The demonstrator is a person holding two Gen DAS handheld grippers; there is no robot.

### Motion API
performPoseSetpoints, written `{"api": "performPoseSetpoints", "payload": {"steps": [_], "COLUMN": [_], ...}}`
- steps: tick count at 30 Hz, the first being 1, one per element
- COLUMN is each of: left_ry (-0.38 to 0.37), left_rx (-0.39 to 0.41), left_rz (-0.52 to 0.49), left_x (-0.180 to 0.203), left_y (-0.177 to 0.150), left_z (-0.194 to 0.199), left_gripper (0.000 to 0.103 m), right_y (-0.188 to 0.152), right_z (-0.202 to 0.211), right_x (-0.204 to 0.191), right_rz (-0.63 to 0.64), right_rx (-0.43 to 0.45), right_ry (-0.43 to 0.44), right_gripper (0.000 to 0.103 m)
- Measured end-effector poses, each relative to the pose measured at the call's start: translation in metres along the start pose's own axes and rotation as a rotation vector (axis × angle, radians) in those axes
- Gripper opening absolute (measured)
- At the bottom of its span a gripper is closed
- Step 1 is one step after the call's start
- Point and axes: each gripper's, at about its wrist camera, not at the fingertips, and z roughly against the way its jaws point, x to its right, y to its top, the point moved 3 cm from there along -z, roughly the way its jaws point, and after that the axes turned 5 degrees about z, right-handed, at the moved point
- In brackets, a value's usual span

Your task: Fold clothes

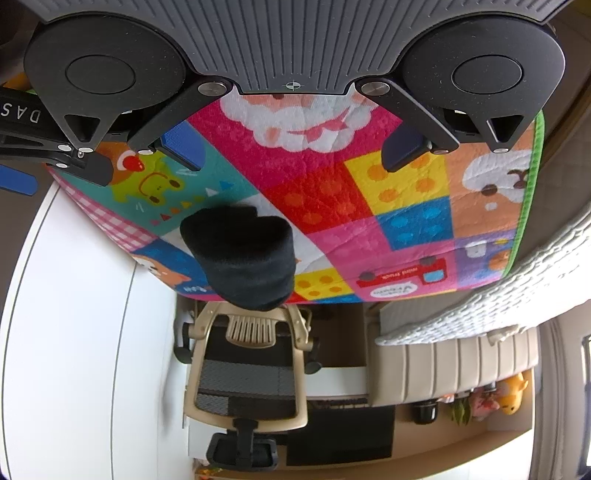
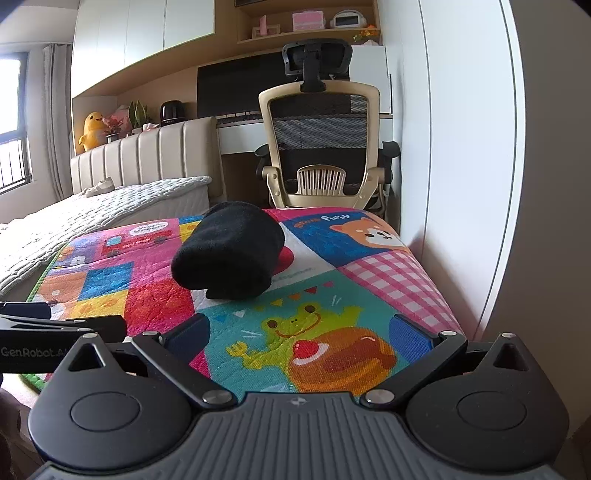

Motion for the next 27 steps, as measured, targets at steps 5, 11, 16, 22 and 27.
{"api": "performPoseSetpoints", "payload": {"steps": [5, 11, 16, 22, 27], "left_ry": [-0.002, 0.001, 0.004, 0.007, 0.008], "left_rx": [-0.004, -0.004, -0.002, -0.003, -0.002], "left_rz": [-0.001, -0.003, -0.005, -0.006, -0.006], "left_x": [0.0003, 0.0008, 0.0002, -0.0002, -0.0005], "left_y": [-0.0014, -0.0023, -0.0031, -0.0036, -0.004], "left_z": [-0.0007, -0.0009, -0.0007, -0.0005, -0.0006], "left_gripper": [0.103, 0.103, 0.103, 0.103, 0.103], "right_y": [-0.0007, -0.0013, -0.0015, -0.0017, -0.0015], "right_z": [-0.0016, -0.0022, -0.0028, -0.0025, -0.0027], "right_x": [0.0009, 0.0012, 0.0016, 0.0009, 0.0012], "right_rz": [-0.002, -0.001, 0.001, 0.001, 0.002], "right_rx": [-0.01, -0.016, -0.018, -0.021, -0.023], "right_ry": [-0.002, -0.002, 0.001, 0.002, 0.004], "right_gripper": [0.103, 0.103, 0.103, 0.103, 0.103]}}
